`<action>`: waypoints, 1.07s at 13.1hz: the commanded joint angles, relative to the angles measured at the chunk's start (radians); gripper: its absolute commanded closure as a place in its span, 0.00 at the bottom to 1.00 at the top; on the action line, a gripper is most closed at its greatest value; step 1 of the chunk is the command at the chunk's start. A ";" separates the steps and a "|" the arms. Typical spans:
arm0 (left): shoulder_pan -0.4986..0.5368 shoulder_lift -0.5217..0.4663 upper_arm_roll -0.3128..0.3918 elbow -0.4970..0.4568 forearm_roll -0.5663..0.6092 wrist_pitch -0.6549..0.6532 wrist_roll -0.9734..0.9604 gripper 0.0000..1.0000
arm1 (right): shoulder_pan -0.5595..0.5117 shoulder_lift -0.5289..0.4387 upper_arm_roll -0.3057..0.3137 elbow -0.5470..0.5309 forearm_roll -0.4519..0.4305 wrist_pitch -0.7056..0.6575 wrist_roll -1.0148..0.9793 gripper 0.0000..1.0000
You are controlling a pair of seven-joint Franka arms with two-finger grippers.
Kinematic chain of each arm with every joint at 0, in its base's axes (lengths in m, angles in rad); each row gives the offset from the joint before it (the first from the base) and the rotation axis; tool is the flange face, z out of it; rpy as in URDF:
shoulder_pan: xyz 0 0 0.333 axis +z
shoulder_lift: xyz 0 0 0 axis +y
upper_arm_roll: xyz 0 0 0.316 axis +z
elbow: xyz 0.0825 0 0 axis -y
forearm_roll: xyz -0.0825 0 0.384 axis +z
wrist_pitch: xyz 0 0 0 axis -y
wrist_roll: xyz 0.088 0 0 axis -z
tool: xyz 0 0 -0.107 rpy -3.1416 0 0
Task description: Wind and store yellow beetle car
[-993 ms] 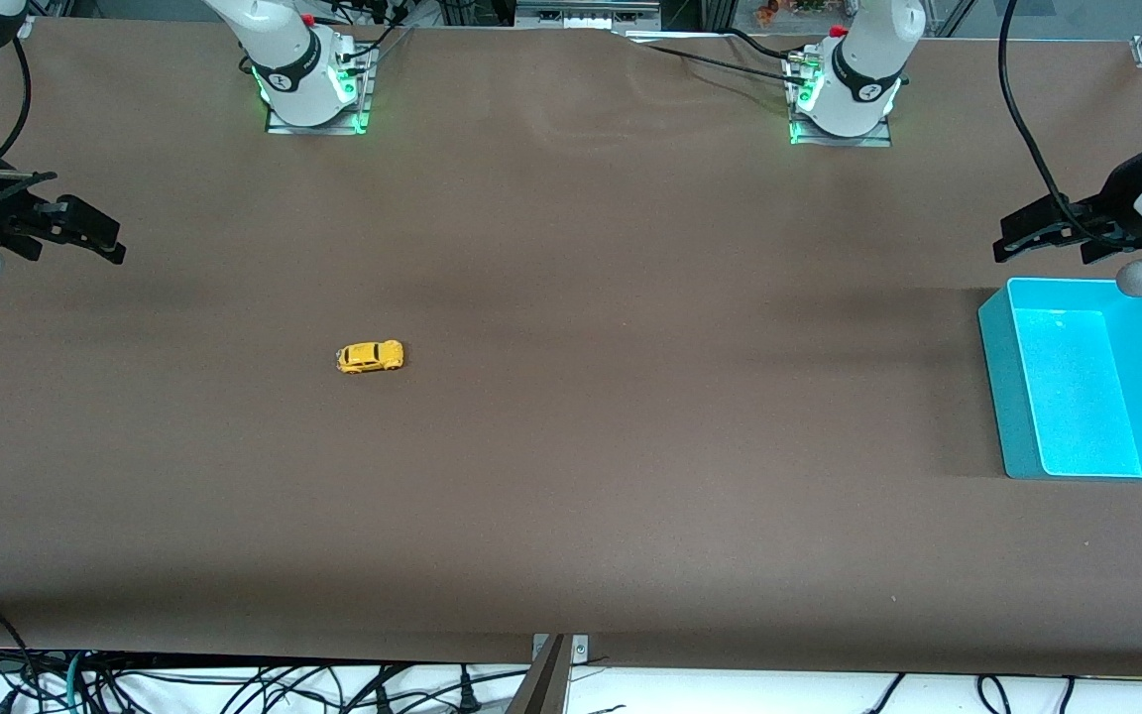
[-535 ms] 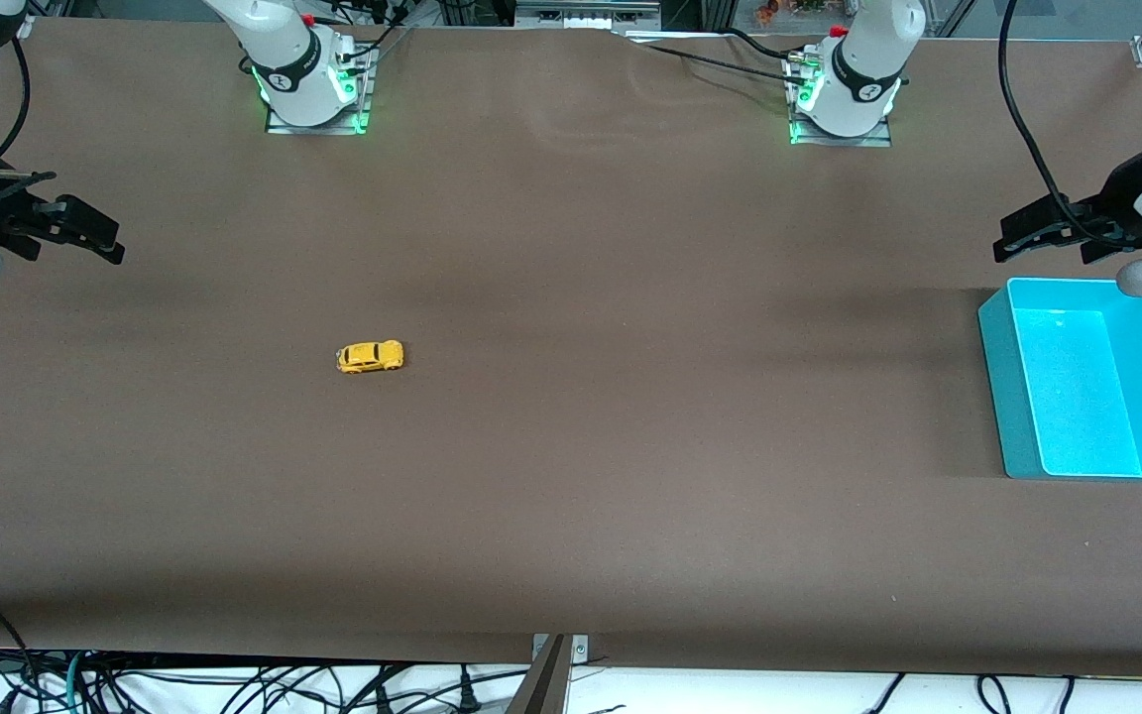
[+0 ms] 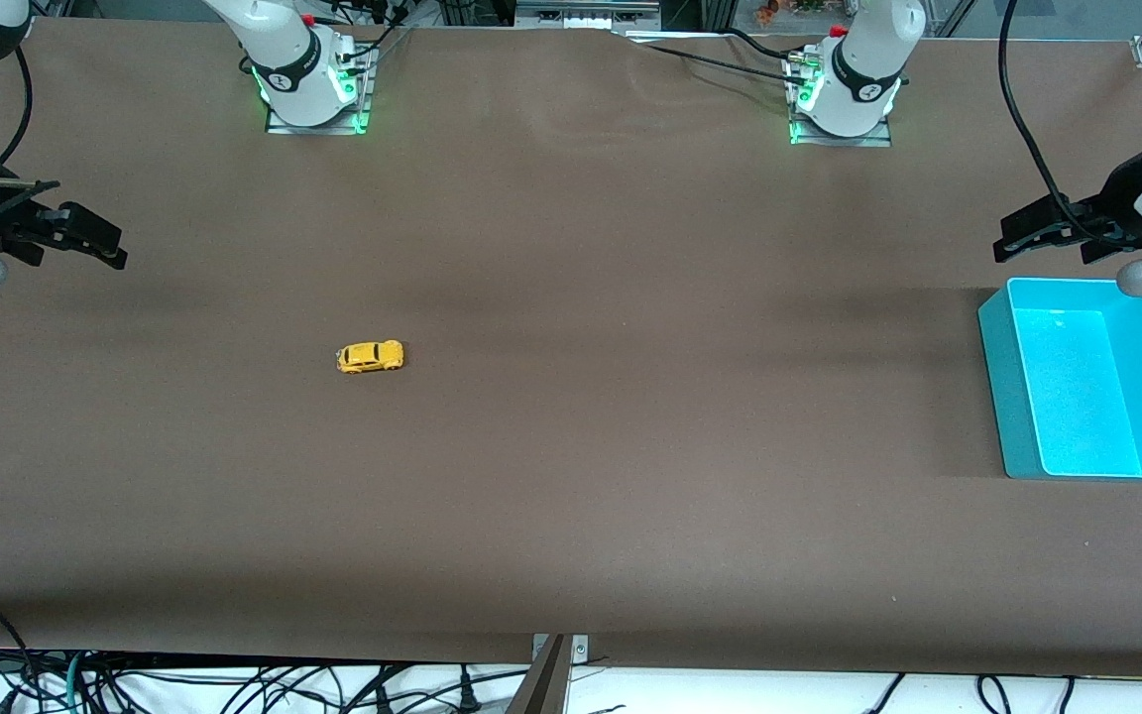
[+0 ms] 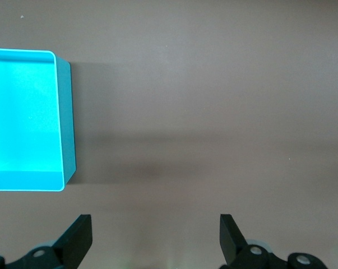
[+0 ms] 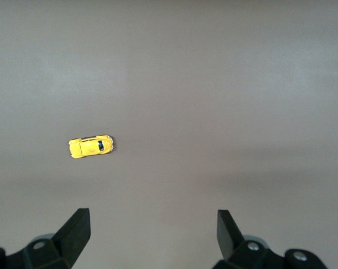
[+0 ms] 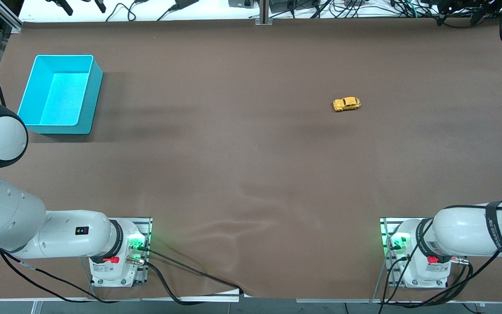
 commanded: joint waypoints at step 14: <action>0.001 -0.008 0.003 -0.003 -0.023 0.004 -0.010 0.00 | 0.005 0.054 0.004 0.020 -0.001 -0.019 -0.001 0.00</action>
